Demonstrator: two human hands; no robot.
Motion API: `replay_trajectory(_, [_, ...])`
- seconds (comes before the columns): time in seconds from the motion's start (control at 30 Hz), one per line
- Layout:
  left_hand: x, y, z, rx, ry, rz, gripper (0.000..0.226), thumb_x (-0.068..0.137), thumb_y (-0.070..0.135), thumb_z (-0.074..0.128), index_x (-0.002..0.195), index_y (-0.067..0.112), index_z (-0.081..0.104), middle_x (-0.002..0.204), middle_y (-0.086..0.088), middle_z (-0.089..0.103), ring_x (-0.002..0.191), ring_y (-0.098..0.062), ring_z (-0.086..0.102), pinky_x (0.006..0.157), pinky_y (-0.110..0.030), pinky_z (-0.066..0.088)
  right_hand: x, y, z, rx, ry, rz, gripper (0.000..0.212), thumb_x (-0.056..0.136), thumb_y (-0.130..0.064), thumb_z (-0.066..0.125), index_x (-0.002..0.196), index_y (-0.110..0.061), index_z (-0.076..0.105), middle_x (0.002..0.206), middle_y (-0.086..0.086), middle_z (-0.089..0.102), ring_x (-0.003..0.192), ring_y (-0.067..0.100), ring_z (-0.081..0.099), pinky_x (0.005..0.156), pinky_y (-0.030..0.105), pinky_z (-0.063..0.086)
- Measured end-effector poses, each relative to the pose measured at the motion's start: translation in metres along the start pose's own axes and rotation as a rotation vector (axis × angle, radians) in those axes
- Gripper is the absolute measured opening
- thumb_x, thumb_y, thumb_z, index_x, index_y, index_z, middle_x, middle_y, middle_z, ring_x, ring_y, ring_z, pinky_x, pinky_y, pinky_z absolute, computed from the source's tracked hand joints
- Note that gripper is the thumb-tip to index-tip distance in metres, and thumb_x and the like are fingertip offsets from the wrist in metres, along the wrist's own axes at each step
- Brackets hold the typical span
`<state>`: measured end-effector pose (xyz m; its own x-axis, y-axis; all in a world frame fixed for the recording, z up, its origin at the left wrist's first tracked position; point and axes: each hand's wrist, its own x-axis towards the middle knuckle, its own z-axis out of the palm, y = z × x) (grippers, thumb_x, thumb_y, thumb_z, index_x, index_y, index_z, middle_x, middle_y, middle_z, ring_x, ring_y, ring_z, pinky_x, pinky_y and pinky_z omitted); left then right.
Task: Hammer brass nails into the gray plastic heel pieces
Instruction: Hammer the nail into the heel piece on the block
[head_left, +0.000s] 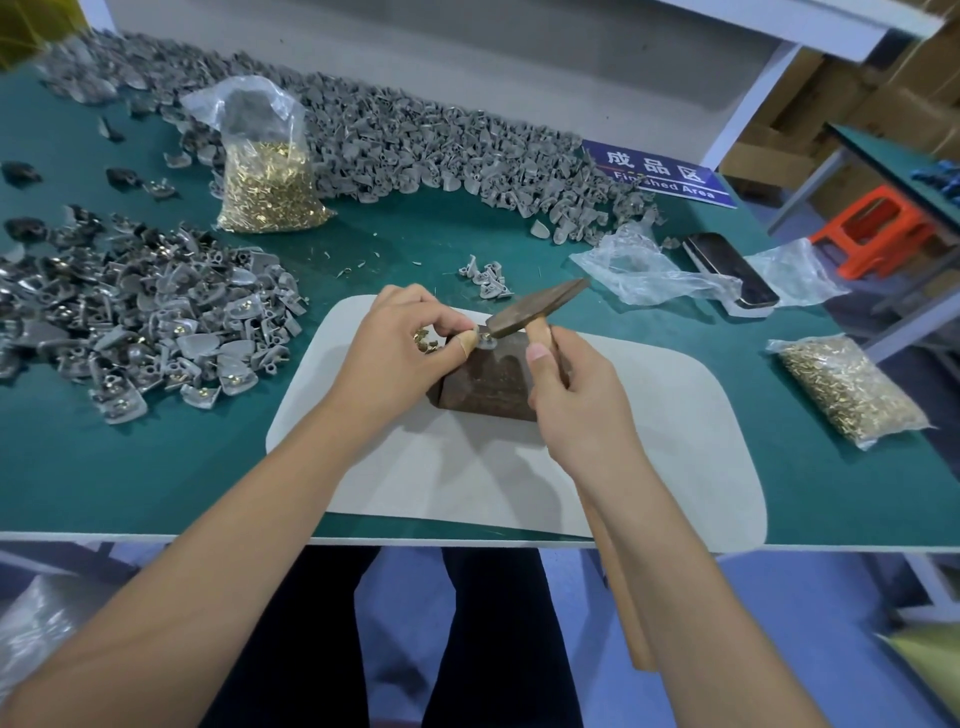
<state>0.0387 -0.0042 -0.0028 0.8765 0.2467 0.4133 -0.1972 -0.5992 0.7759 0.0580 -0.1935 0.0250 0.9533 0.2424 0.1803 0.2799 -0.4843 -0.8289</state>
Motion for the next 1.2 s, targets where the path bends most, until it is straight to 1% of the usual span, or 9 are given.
replay_trajectory(0.07, [0.0,0.0,0.0,-0.004,0.002,0.003,0.004,0.087,0.022,0.08,0.087,0.025,0.079,0.084,0.007,0.06,0.093,-0.014,0.049,0.082,-0.013,0.035,0.002,0.0,-0.002,0.0,-0.011,0.014,0.025,0.101,-0.034,0.046,0.078,-0.023,0.048,0.061,-0.011,0.045,0.063,0.017,0.043,0.063,0.03,0.033])
replay_trajectory(0.2, [0.0,-0.001,0.001,-0.007,0.0,0.005,0.003,0.087,0.022,0.08,0.087,0.025,0.079,0.083,0.008,0.059,0.093,-0.013,0.049,0.082,-0.012,0.035,0.0,-0.003,-0.002,-0.005,0.067,-0.009,0.03,0.105,-0.029,0.048,0.076,-0.038,0.047,0.062,-0.016,0.051,0.065,0.011,0.048,0.061,0.026,0.034])
replay_trajectory(0.3, [-0.001,-0.002,0.001,-0.011,0.003,0.004,0.004,0.087,0.023,0.08,0.087,0.027,0.079,0.083,0.008,0.059,0.092,-0.012,0.049,0.081,-0.012,0.035,0.001,-0.003,-0.004,-0.033,-0.028,-0.01,0.03,0.105,-0.025,0.048,0.075,-0.026,0.044,0.062,-0.01,0.045,0.064,0.016,0.042,0.062,0.031,0.031])
replay_trajectory(0.43, [0.0,-0.003,0.001,-0.028,-0.003,0.004,0.008,0.087,0.023,0.08,0.086,0.031,0.077,0.083,0.007,0.061,0.092,-0.012,0.049,0.081,-0.013,0.036,-0.002,-0.005,-0.004,-0.003,0.066,-0.044,0.016,0.106,-0.027,0.048,0.091,-0.03,0.054,0.068,-0.017,0.052,0.067,0.006,0.047,0.065,0.024,0.035])
replay_trajectory(0.6, [0.0,-0.002,0.001,-0.034,-0.01,0.005,0.011,0.087,0.021,0.08,0.086,0.031,0.076,0.084,0.001,0.062,0.093,-0.016,0.051,0.081,-0.013,0.036,-0.002,-0.006,-0.006,-0.071,-0.003,-0.069,0.031,0.105,-0.023,0.051,0.076,-0.03,0.045,0.061,-0.017,0.048,0.062,0.008,0.043,0.056,0.017,0.03])
replay_trajectory(0.77, [-0.001,-0.003,0.001,-0.048,-0.014,0.01,0.014,0.087,0.025,0.08,0.085,0.036,0.074,0.085,0.004,0.062,0.093,-0.014,0.051,0.082,-0.014,0.037,-0.005,-0.004,-0.007,-0.023,0.072,-0.009,0.012,0.106,-0.028,0.05,0.103,-0.03,0.061,0.071,-0.015,0.056,0.073,0.013,0.055,0.067,0.026,0.039])
replay_trajectory(0.93, [-0.002,-0.004,0.003,-0.048,-0.021,0.005,0.008,0.088,0.027,0.079,0.087,0.034,0.075,0.087,0.008,0.062,0.095,-0.013,0.052,0.083,-0.016,0.038,0.001,0.003,-0.02,-0.307,0.229,0.11,0.036,0.105,-0.024,0.042,0.14,-0.03,0.052,0.102,-0.013,0.058,0.092,0.018,0.053,0.076,0.033,0.037])
replay_trajectory(1.1, [-0.003,-0.005,0.003,-0.052,-0.022,0.016,0.009,0.089,0.028,0.078,0.089,0.036,0.074,0.088,0.01,0.062,0.097,-0.012,0.052,0.084,-0.017,0.039,0.017,0.02,-0.035,-0.643,0.138,0.241,0.037,0.105,-0.019,0.043,0.142,-0.02,0.049,0.109,0.013,0.057,0.088,0.036,0.053,0.075,0.039,0.038])
replay_trajectory(1.2, [-0.004,-0.004,0.004,-0.061,-0.01,0.014,0.01,0.089,0.03,0.077,0.09,0.039,0.073,0.089,0.013,0.061,0.098,-0.011,0.052,0.085,-0.018,0.039,0.017,0.031,-0.036,-0.648,0.121,0.296,0.027,0.106,-0.021,0.045,0.13,-0.017,0.058,0.111,0.015,0.06,0.098,0.04,0.059,0.077,0.041,0.042])
